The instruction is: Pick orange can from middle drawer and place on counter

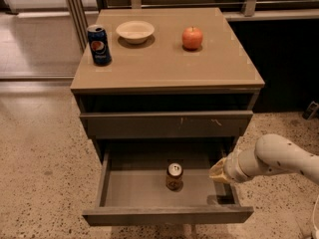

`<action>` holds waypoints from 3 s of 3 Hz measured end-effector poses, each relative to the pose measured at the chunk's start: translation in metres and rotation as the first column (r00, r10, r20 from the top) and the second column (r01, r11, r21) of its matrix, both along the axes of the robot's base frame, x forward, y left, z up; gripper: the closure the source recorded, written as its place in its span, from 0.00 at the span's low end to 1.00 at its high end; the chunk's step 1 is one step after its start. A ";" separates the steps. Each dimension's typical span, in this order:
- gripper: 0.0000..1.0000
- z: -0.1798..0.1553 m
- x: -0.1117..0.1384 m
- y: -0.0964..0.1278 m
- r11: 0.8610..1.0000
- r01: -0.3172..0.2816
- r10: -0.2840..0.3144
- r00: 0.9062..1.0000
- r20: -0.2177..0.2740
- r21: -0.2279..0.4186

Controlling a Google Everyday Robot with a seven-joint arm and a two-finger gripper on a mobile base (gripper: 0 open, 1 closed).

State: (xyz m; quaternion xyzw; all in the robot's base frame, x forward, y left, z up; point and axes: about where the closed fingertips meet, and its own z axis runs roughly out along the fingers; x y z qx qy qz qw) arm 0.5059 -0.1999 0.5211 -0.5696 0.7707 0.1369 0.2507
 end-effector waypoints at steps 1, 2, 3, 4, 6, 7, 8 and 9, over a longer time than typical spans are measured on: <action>1.00 0.001 0.000 0.000 1.000 0.000 0.000 1.000 0.002 -0.001; 0.94 -0.013 -0.001 -0.005 0.999 0.007 -0.008 1.000 0.023 0.035; 0.75 -0.026 0.003 0.002 0.995 -0.002 -0.003 0.999 0.050 0.101; 0.52 -0.037 0.008 0.011 0.986 -0.017 0.005 0.997 0.071 0.165; 0.09 -0.058 0.025 0.032 0.969 -0.065 0.041 0.994 0.103 0.239; 0.10 -0.071 0.033 0.047 0.957 -0.094 0.066 0.992 0.112 0.275; 0.10 -0.084 0.042 0.065 0.938 -0.122 0.087 0.989 0.121 0.323; 0.10 -0.095 0.049 0.088 0.918 -0.160 0.122 0.985 0.126 0.363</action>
Offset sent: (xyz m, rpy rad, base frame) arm -0.0019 -0.0165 -0.0320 0.0867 -0.0604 -0.0243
